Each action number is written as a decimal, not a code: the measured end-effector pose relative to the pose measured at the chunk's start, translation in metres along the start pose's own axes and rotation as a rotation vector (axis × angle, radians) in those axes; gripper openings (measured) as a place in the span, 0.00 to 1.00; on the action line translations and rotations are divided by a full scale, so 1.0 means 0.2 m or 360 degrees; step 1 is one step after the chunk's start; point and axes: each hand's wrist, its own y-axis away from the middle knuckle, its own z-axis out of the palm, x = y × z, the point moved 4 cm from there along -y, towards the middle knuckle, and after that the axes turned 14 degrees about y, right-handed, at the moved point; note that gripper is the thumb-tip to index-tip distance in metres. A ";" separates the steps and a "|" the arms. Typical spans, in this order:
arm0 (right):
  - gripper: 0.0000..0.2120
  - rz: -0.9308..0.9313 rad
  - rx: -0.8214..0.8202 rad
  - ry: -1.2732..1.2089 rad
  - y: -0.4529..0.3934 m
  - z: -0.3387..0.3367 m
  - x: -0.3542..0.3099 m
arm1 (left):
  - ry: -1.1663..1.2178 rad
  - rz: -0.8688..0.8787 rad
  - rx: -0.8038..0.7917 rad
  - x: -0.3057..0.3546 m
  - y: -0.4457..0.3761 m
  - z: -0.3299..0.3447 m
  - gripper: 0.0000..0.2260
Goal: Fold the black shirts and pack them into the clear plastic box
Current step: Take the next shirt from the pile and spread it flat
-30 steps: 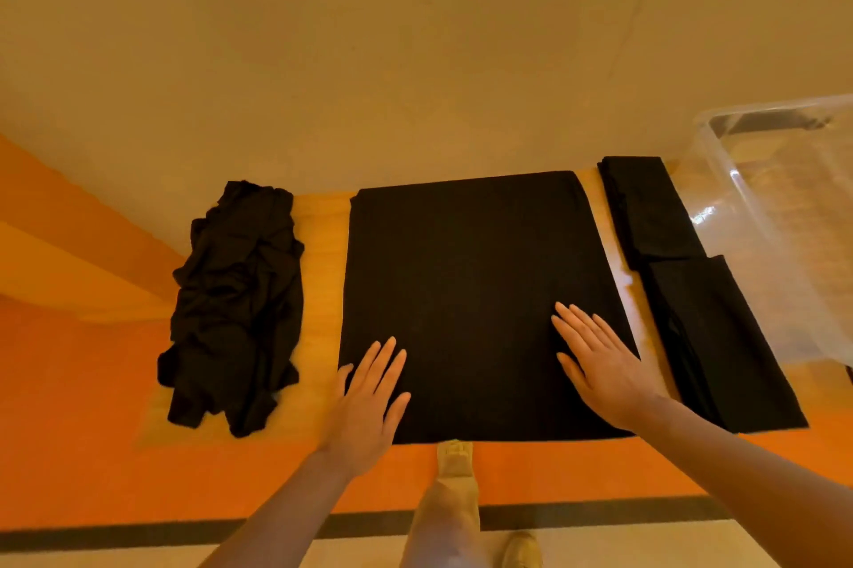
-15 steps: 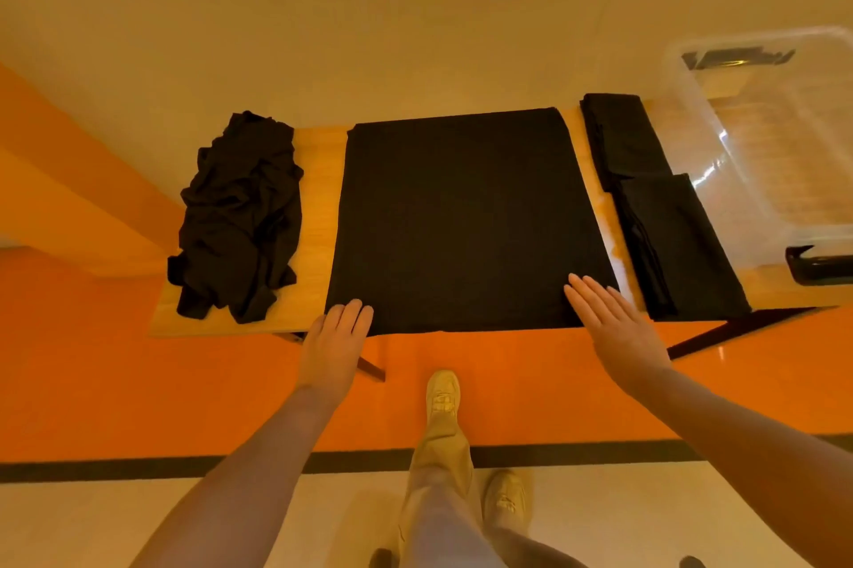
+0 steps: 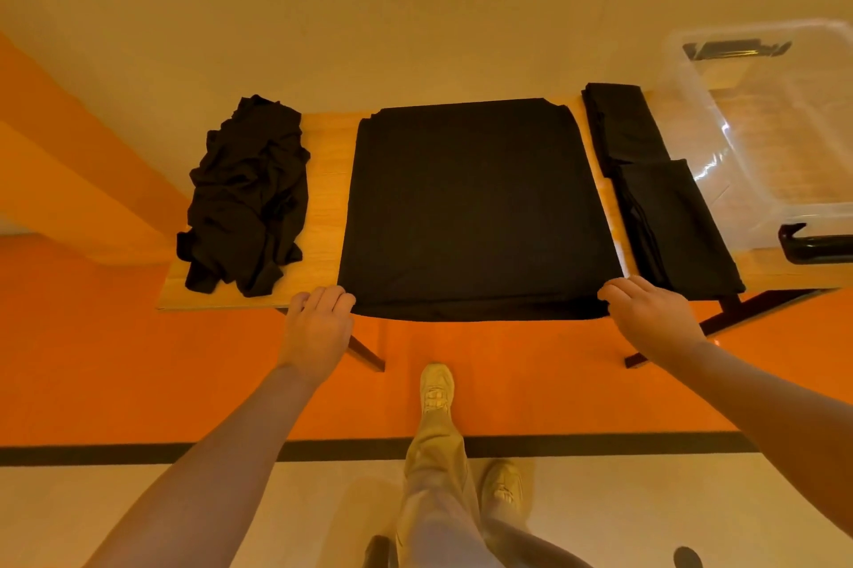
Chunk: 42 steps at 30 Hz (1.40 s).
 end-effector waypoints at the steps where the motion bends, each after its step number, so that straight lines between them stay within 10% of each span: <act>1: 0.16 0.0004 0.0016 -0.0071 0.00 -0.01 0.01 | 0.0045 -0.0027 0.0030 0.00 -0.01 -0.01 0.11; 6: 0.08 0.0122 -0.0138 -0.0331 0.03 -0.02 0.01 | 0.0259 -0.0129 -0.0017 -0.01 -0.05 -0.04 0.11; 19: 0.58 -0.0172 -0.0313 0.0543 0.09 0.20 -0.08 | 0.0348 0.0125 0.0000 0.05 0.03 -0.09 0.13; 27: 0.53 -0.0159 0.0015 0.0389 0.01 0.20 0.04 | 0.0750 -0.0198 0.0168 -0.04 -0.06 -0.17 0.06; 34: 0.16 -0.0324 0.0338 0.0242 -0.07 0.14 0.01 | 0.0745 -0.0216 0.0187 -0.03 -0.08 -0.19 0.06; 42: 0.18 -0.0365 0.0408 -0.0179 -0.09 0.05 0.04 | 0.0738 -0.0179 0.0115 0.01 -0.09 -0.16 0.07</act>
